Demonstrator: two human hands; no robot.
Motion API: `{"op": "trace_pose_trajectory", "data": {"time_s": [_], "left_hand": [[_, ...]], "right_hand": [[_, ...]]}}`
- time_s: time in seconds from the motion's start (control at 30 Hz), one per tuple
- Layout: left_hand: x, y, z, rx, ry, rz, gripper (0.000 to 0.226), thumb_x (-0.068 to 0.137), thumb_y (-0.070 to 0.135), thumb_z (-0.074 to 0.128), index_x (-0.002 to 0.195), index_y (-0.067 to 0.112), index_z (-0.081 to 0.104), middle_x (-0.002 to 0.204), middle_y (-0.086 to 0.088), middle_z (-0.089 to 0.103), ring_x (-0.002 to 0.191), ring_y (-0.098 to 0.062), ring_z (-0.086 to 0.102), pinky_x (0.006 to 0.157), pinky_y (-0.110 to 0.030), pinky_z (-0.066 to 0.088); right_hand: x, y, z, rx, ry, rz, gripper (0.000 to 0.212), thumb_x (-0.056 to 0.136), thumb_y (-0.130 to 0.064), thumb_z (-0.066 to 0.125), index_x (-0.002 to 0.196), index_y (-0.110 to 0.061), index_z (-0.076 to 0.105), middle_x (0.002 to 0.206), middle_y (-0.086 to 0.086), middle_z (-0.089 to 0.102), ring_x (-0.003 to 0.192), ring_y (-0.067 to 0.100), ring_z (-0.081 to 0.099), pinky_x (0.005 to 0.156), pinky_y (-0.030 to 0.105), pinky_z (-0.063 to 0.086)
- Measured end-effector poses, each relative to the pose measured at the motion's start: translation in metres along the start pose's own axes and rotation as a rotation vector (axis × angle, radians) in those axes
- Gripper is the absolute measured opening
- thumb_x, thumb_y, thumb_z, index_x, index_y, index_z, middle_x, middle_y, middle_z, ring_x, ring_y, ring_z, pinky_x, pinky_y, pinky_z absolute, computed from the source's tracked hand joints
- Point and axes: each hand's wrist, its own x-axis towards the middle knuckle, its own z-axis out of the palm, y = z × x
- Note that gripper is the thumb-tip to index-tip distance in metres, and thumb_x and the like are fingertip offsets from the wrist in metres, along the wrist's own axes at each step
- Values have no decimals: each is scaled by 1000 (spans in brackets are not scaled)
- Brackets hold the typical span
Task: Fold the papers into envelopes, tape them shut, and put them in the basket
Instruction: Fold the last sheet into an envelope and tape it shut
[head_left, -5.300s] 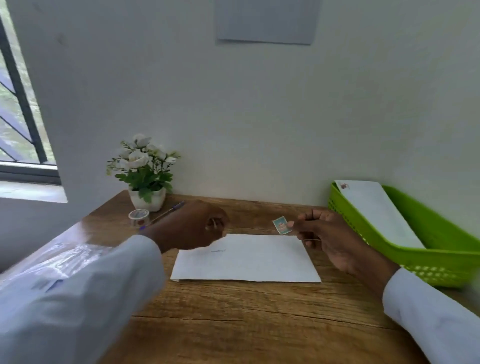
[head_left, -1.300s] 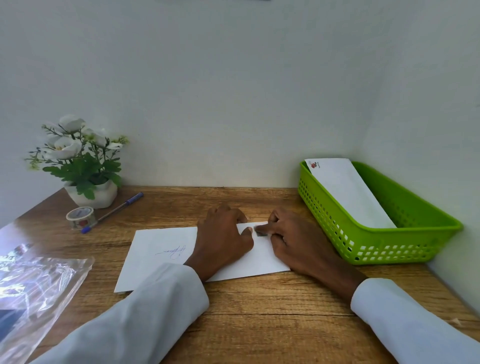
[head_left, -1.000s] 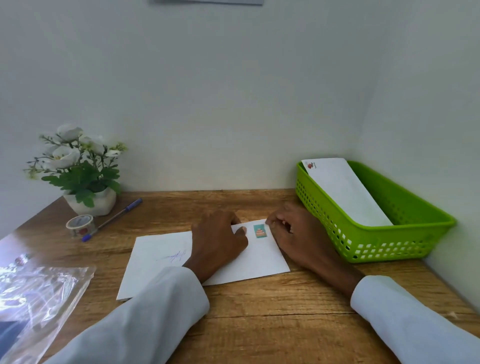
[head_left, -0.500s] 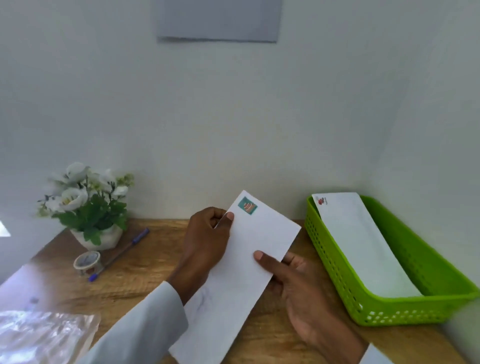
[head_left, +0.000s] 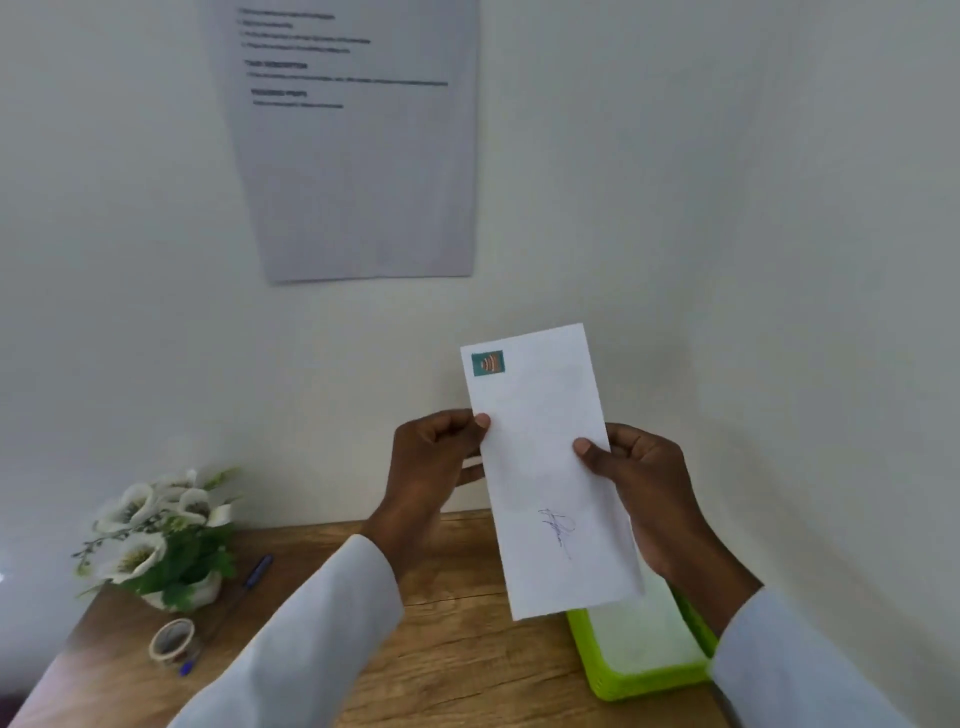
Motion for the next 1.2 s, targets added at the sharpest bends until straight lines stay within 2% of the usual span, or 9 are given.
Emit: {"op": "trace_pose_trajectory", "data": {"time_s": [0.3, 0.43, 0.57, 0.67, 0.8, 0.87, 1.0, 1.13, 1.2], "left_hand": [[24, -95, 76, 147, 35, -200, 9, 82, 10, 75, 75, 4, 75, 73, -14, 74, 62, -21, 67, 59, -30, 59], [39, -133, 93, 351, 41, -213, 18, 82, 12, 74, 66, 4, 72, 59, -8, 70, 48, -11, 62, 50, -22, 51], [58, -160, 107, 627, 9, -208, 10, 80, 21, 73, 75, 12, 72, 72, -2, 72, 64, -15, 68, 66, -32, 59], [62, -162, 116, 942, -90, -122, 10, 85, 24, 62, 84, 14, 65, 90, 0, 68, 82, -14, 64, 67, -26, 48], [66, -161, 122, 1178, -211, -34, 20, 92, 17, 50, 75, 19, 40, 93, 0, 55, 96, -16, 58, 69, -22, 35], [68, -164, 126, 1260, -206, 15, 4, 94, 15, 47, 94, 15, 50, 105, -4, 59, 101, -19, 59, 75, -25, 41], [64, -163, 136, 1512, -261, 48, 21, 94, 13, 46, 111, 13, 57, 111, -5, 65, 101, -24, 65, 79, -32, 50], [57, -152, 140, 1601, -295, 116, 15, 69, 16, 79, 80, 14, 69, 76, -6, 70, 65, -25, 71, 53, -30, 51], [56, -157, 137, 1612, -305, 150, 12, 72, 12, 76, 82, 13, 69, 79, -8, 71, 68, -26, 71, 55, -31, 53]], "right_hand": [[45, 64, -75, -259, 192, 103, 7, 83, -6, 74, 83, -13, 76, 85, 6, 78, 81, 27, 74, 76, 40, 60], [59, 104, -85, -652, 259, 76, 8, 88, -10, 68, 89, -6, 75, 91, 10, 76, 75, 20, 65, 70, 32, 53], [64, 134, -85, -946, 306, 74, 21, 90, -12, 61, 70, -17, 59, 92, 8, 73, 80, 23, 62, 64, 25, 35], [66, 154, -87, -1019, 315, 47, 7, 88, -11, 62, 83, -11, 67, 93, 7, 72, 90, 27, 66, 65, 25, 33], [72, 167, -88, -1102, 323, -80, 7, 76, -1, 70, 81, -7, 69, 76, 9, 72, 75, 32, 69, 60, 25, 36], [75, 169, -88, -1158, 302, -135, 20, 60, 6, 80, 70, -7, 69, 62, 7, 69, 58, 29, 67, 55, 21, 34], [81, 177, -91, -1280, 242, -217, 41, 32, 8, 88, 59, -12, 63, 48, 1, 59, 38, 20, 59, 36, 23, 39], [82, 179, -92, -1378, 192, -239, 44, 25, 3, 93, 58, -10, 67, 45, 3, 58, 34, 19, 58, 31, 26, 45], [82, 181, -90, -1431, 174, -234, 45, 26, 2, 94, 63, -8, 70, 48, 5, 61, 35, 20, 59, 31, 26, 45]]}}
